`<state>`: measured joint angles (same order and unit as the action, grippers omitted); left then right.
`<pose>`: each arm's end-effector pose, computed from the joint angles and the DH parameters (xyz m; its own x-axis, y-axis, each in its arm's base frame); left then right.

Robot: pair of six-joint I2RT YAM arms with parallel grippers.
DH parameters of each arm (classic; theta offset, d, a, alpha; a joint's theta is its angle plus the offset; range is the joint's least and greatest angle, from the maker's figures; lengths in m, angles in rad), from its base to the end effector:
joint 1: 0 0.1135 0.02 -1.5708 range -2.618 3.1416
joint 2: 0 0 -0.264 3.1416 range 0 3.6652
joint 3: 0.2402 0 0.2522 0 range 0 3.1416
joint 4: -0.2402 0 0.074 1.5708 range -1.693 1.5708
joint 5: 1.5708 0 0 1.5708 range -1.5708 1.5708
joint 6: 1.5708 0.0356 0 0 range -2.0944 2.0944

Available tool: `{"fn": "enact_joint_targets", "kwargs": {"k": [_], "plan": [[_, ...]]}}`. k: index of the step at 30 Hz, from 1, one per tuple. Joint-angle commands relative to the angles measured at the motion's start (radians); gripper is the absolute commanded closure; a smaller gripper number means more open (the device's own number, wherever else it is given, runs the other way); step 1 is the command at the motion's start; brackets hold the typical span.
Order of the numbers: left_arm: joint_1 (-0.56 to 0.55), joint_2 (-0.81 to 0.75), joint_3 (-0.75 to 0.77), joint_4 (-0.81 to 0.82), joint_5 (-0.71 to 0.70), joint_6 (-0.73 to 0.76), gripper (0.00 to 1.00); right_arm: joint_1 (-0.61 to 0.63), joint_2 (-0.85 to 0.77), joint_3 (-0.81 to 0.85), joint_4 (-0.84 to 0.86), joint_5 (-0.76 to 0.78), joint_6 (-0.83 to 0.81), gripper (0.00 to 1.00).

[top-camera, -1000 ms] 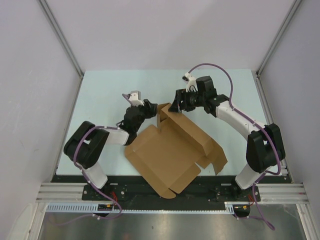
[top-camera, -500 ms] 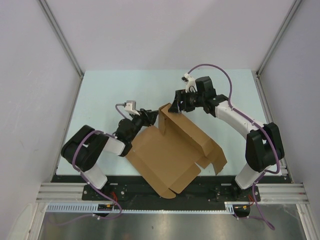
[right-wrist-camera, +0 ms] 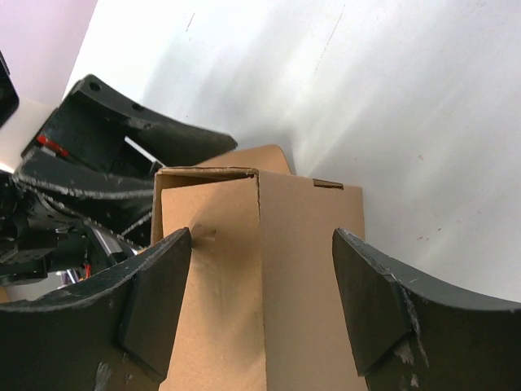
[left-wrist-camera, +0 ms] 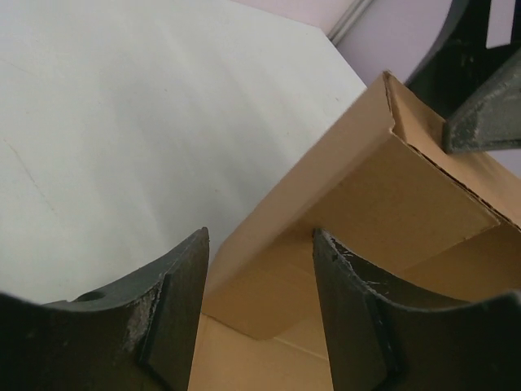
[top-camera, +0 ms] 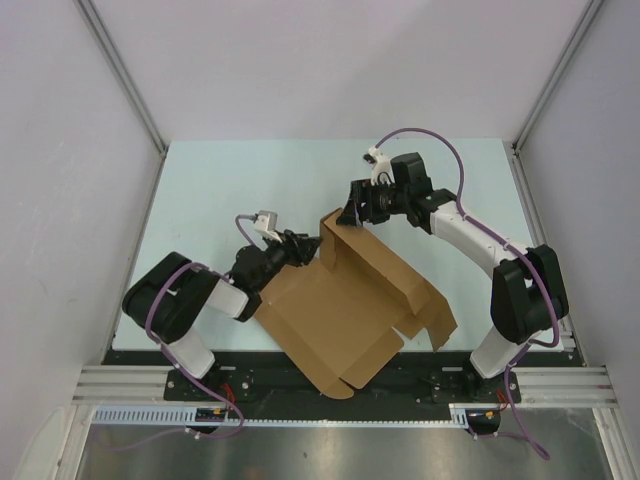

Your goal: Fold the paper box

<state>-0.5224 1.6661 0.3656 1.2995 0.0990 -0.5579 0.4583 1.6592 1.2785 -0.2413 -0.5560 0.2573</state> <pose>0.2390 -0.1417 0.1561 -0.3089 -0.4300 -0.8483 0.4934 0.6900 -0.5295 0.3304 0.1840 0.2804 -0.6988 -0.1037 -0.7077 -0.6025 0.6187 0.5042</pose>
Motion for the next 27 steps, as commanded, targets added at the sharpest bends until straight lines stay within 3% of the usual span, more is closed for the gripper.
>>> {"fn": "enact_joint_targets", "kwargs": {"k": [1, 6, 15, 27], "plan": [[-0.024, -0.037, -0.017, 0.234, 0.076, 0.010, 0.41, -0.001, 0.011, 0.004, -0.009, -0.001, -0.013, 0.26], [-0.024, -0.051, -0.050, 0.261, 0.071, 0.016, 0.39, -0.001, 0.014, 0.004, -0.007, -0.001, -0.013, 0.26], [-0.024, 0.020, 0.021, 0.244, 0.079, 0.044, 0.39, 0.005, 0.014, 0.004, -0.018, 0.004, -0.018, 0.25], [-0.024, 0.073, 0.139, 0.112, 0.054, 0.133, 0.36, 0.005, 0.033, 0.004, -0.010, -0.005, -0.015, 0.25]]}}
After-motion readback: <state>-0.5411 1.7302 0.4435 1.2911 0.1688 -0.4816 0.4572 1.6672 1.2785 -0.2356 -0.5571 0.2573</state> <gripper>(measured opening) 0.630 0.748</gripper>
